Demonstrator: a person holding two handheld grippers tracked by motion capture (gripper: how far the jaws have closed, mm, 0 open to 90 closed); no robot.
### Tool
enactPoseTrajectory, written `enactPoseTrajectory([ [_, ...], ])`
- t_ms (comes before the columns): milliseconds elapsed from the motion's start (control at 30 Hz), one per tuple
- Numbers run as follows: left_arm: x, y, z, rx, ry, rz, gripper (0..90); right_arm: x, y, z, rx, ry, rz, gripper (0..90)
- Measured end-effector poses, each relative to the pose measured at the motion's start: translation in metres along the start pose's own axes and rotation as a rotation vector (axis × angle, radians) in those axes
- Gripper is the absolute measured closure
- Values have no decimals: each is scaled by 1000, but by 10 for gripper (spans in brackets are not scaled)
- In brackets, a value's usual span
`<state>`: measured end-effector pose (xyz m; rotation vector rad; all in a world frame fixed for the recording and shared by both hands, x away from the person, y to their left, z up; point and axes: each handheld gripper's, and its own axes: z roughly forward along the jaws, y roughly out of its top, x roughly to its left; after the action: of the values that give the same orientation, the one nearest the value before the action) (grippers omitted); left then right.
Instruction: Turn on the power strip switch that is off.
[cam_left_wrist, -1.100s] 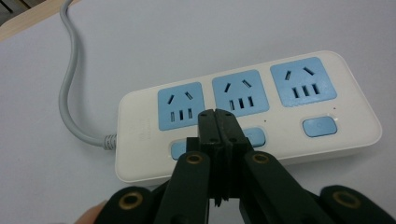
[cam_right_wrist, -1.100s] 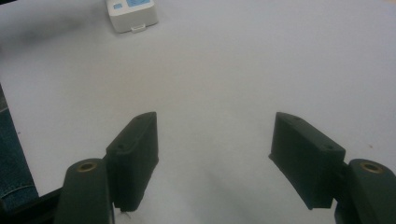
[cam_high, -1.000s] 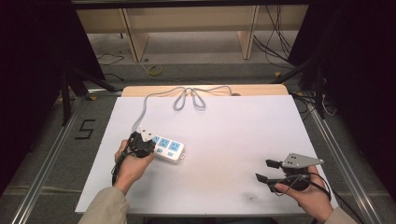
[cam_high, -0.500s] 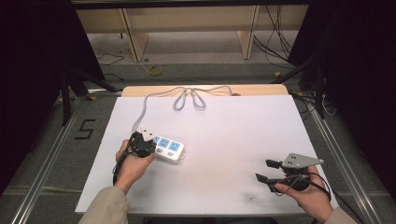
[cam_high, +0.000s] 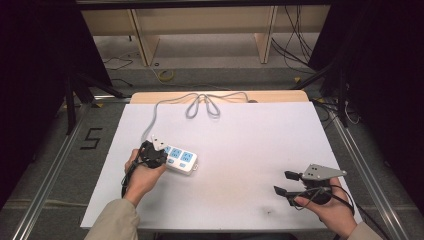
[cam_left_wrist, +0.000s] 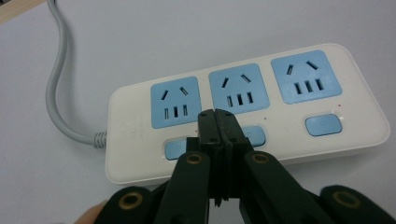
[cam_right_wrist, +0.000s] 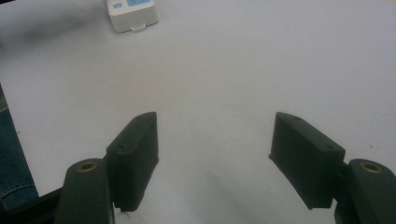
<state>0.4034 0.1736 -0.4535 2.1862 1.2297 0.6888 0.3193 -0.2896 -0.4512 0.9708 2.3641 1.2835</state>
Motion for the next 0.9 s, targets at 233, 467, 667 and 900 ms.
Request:
enactPoseTrajectory([
  [233,0,0,1,8,-1,5,897,0,0,0,0,1,1,324],
  [467,2,0,2,15,-5,-6,897,0,0,0,1,1,0,324],
  [667,-2,1,2,8,-21,-7,897,0,0,0,1,1,-1,324],
  [900,-6,4,4,6,-35,6,897,1,0,0,0,0,0,324],
])
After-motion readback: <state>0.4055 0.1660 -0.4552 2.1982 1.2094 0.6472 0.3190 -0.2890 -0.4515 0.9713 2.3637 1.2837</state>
